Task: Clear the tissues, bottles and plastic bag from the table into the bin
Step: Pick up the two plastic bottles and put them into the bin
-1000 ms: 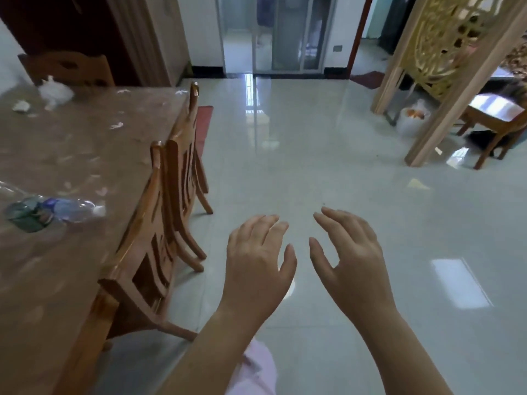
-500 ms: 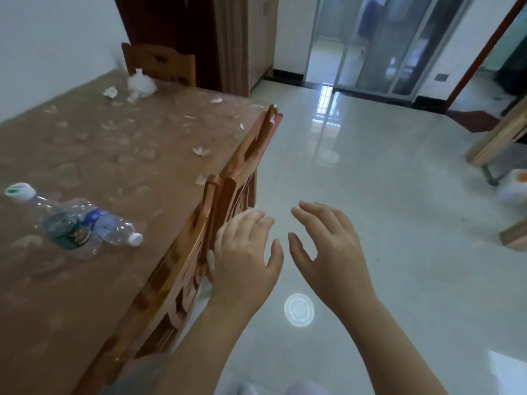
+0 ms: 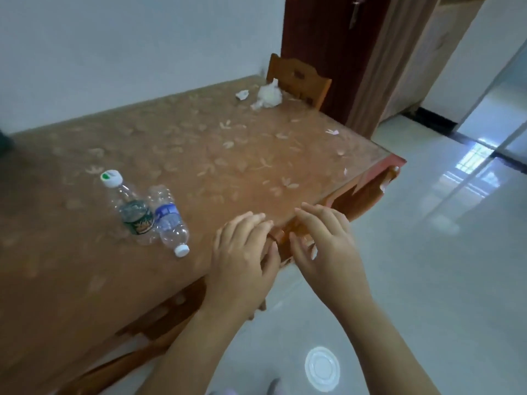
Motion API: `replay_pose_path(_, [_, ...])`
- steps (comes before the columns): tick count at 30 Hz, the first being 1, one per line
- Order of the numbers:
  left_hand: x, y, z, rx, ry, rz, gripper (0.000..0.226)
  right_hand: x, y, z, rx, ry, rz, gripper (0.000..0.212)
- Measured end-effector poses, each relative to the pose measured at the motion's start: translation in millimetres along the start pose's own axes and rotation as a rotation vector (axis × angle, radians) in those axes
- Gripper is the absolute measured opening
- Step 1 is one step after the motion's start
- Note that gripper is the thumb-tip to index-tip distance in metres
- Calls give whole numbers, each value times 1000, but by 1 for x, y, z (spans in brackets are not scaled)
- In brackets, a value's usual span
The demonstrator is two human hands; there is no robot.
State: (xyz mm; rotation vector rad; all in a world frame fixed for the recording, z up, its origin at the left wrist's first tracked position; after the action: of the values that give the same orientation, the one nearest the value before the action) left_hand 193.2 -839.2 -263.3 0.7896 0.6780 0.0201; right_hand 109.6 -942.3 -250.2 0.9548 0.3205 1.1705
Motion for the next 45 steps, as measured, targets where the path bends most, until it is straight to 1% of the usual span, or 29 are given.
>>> replay_pose_path(5, [52,38,-1,-191,145,104,31,30,-51,34,124,114,108,37])
replay_pose_path(8, [85,68,-2,-306,214,179,30,59,-82,48,189,199,151,34])
replay_pose_path(11, [116,92,3,-335,275,223,31,90,-109,63,236,236,174,32])
replay_pose_path(15, [156,118,4,-362,344,269,33,127,-151,79,305,275,209,39])
replay_pose_path(20, [204,134,7,-412,397,253,37,143,-210,86,409,245,219,32])
replay_pose_path(25, [239,128,21,-396,462,158,47,138,-248,88,457,180,202,31])
replay_pose_path(30, [257,116,38,-413,496,58,52,133,-285,75,585,130,167,31])
replay_pose_path(33, [262,112,46,-402,481,46,50,134,-307,67,650,99,172,48])
replay_pose_path(37, [271,109,54,-404,489,-28,49,137,-329,58,702,56,191,43])
replay_pose_path(39, [275,108,55,-418,523,-114,46,137,-337,54,725,26,200,47])
replay_pose_path(41, [278,105,54,-442,581,-227,39,138,-343,51,783,-22,216,53])
replay_pose_path(45, [283,101,51,-460,641,-376,38,140,-350,46,828,-44,256,61])
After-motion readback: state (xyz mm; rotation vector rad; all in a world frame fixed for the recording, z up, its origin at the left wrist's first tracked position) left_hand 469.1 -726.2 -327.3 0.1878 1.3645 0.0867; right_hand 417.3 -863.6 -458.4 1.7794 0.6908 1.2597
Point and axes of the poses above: each hand's wrist, its own z-axis towards the middle knuckle, its own y-axis out of the back of the hand, x = y × z, the point moved 6 cm from there along z, towards the middle knuckle, and after that the axes turned 11 degrees about -z, right-handed, at the moved point
